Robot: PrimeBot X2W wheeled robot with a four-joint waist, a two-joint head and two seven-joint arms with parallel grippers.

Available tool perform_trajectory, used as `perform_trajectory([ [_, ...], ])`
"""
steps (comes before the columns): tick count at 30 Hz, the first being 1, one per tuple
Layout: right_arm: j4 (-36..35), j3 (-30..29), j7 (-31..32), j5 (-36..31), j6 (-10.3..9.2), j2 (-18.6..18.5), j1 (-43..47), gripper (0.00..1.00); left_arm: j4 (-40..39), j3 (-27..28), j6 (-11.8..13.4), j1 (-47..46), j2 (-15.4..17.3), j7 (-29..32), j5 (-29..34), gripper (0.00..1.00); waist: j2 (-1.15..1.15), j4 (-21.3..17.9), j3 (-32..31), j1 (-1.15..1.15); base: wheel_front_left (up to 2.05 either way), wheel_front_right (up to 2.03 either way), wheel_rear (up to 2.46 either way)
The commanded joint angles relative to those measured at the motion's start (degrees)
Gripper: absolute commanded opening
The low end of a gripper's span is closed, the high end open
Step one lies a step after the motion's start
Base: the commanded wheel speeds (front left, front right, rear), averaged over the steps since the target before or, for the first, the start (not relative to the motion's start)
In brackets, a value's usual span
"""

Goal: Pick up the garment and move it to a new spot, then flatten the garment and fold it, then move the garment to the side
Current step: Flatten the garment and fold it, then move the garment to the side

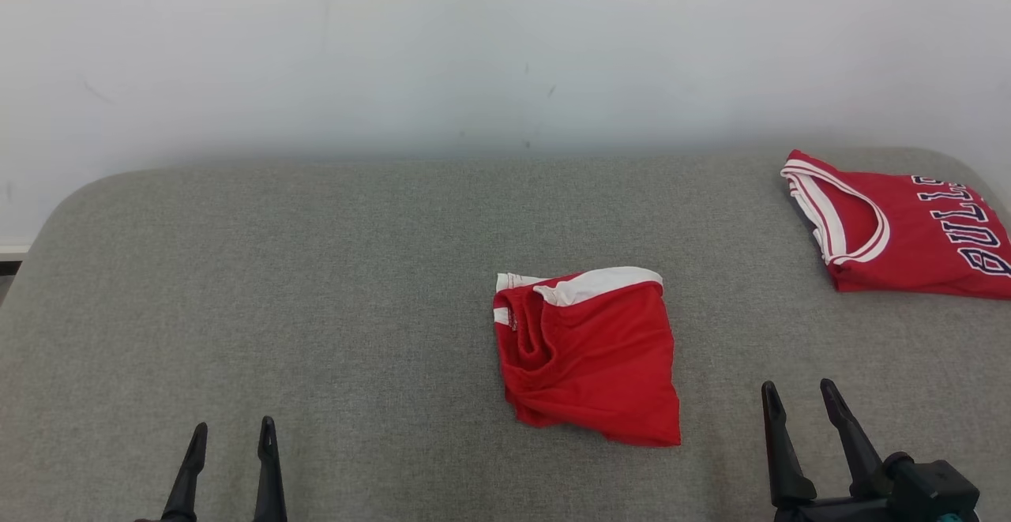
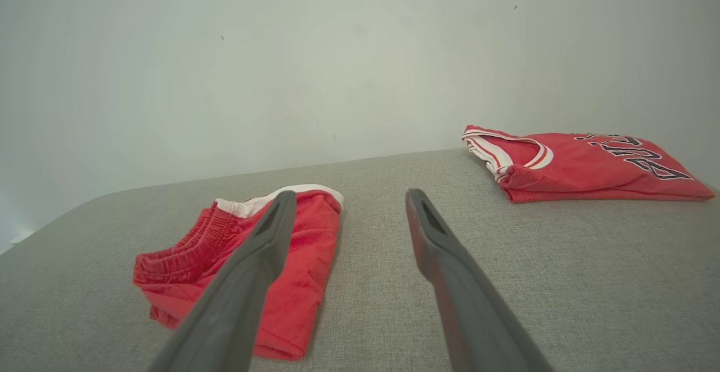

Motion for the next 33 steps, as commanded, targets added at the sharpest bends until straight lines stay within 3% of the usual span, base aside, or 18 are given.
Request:
perform_trajectory([
  [1,-0.2,-0.4,0.0,0.0,-0.13,0.6,0.8,1.00,0.0,-0.1,0.0,0.6,-0.1,-0.2,0.1,1.00,0.00,0.1,0.0,0.01,0.00,0.00,0.00],
  [27,1.3,-1.2,0.0,-3.3,-0.13,2.4,1.6,1.00,-0.2,-0.7,0.7,1.3,-0.1,-0.2,-0.5,1.00,0.00,1.0,-0.7,0.01,0.00,0.00,0.00],
  [33,3.3,0.1,0.0,-2.5,-0.13,1.7,-2.2,1.00,-0.5,-1.1,0.9,1.3,-0.1,-0.2,-0.8,1.00,0.00,1.6,-0.5,0.01,0.00,0.00,0.00],
])
